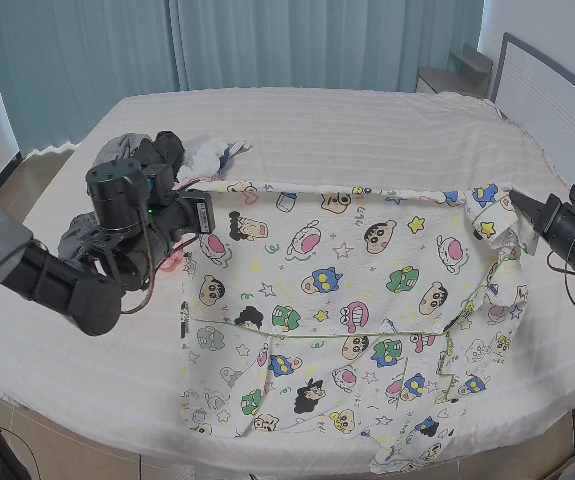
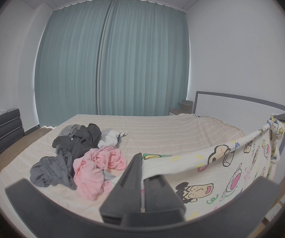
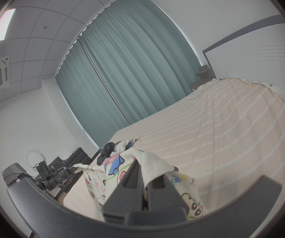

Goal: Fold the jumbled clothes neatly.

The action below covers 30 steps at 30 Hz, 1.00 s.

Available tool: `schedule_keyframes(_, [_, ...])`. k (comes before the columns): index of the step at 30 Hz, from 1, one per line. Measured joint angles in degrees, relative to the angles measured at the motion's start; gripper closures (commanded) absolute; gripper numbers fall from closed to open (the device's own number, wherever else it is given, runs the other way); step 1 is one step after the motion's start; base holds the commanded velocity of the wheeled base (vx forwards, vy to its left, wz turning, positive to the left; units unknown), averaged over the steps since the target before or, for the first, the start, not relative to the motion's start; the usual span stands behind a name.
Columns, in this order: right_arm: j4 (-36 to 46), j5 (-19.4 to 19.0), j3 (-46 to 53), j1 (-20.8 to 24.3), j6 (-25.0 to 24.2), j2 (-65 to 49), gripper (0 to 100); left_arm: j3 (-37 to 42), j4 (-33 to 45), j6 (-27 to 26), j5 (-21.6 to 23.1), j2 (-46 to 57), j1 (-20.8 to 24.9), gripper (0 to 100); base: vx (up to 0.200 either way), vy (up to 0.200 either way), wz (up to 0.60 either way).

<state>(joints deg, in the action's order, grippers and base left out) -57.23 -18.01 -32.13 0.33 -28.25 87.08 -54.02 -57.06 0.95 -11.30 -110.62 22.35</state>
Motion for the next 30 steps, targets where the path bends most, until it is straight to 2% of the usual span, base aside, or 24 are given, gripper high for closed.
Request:
schedule_keyframes(14, [-7.35,0.46,-7.72,-1.78,3.07,19.83,100,-20.37,3.47,-0.35,-0.3,-20.94,-0.41,100,0.0,0.0,0.0])
schedule_keyframes(30, [-8.31,1.5,-21.7,-2.15,5.05,38.0,100,-46.78,13.03,0.11,-3.41,-40.92,-1.88,100,0.0,0.0,0.0])
